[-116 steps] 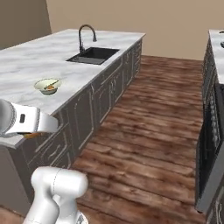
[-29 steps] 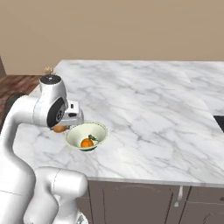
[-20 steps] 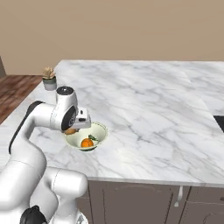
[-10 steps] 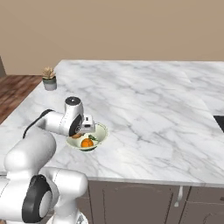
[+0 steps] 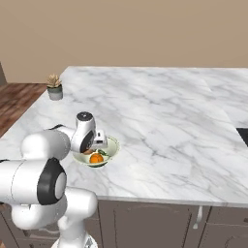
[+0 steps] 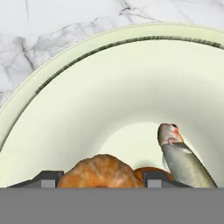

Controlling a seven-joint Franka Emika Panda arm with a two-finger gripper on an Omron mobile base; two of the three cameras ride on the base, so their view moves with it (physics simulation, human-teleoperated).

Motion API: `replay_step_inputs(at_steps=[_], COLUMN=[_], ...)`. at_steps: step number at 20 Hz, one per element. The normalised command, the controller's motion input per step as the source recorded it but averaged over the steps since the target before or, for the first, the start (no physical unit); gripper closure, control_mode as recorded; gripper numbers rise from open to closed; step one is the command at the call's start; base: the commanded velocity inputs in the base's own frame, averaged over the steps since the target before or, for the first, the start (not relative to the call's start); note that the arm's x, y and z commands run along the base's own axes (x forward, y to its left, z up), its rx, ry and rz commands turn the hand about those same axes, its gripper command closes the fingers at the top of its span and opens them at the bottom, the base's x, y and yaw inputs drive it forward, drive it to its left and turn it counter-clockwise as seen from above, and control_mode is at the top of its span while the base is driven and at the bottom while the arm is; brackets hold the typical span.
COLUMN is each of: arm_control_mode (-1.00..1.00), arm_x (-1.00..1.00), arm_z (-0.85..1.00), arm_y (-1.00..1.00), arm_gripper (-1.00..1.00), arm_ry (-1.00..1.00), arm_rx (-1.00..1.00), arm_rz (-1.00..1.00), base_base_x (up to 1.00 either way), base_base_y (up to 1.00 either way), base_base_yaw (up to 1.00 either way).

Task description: Take the tangerine, orange, and fish from the freezer and place them in the bowl on the counter.

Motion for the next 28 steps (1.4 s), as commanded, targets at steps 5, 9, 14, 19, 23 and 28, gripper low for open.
replay_step_inputs(at_steps=[5, 9, 14, 19, 23, 28], arm_control_mode=[-1.0, -1.0, -1.0, -1.0, -1.0, -1.0], arm_x=[0.17, 0.0, 0.0, -0.05, -0.17, -0.58], arm_z=[-0.32, 0.0, 0.05, 0.71, 0.94, 1.0], arm_y=[0.0, 0.0, 0.0, 0.0, 0.0, 0.0], arm_gripper=[-1.0, -1.0, -1.0, -1.0, -1.0, -1.0], arm_ry=[0.0, 0.0, -0.01, -0.07, -0.02, 0.0], arm_rx=[0.0, 0.0, 0.0, 0.0, 0.0, -0.01], arm_rz=[0.0, 0.0, 0.0, 0.0, -0.02, -0.13], base_base_x=[0.0, 0.0, 0.0, 0.0, 0.0, 0.0], base_base_y=[0.0, 0.0, 0.0, 0.0, 0.0, 0.0], base_base_yaw=[0.0, 0.0, 0.0, 0.0, 0.0, 0.0])
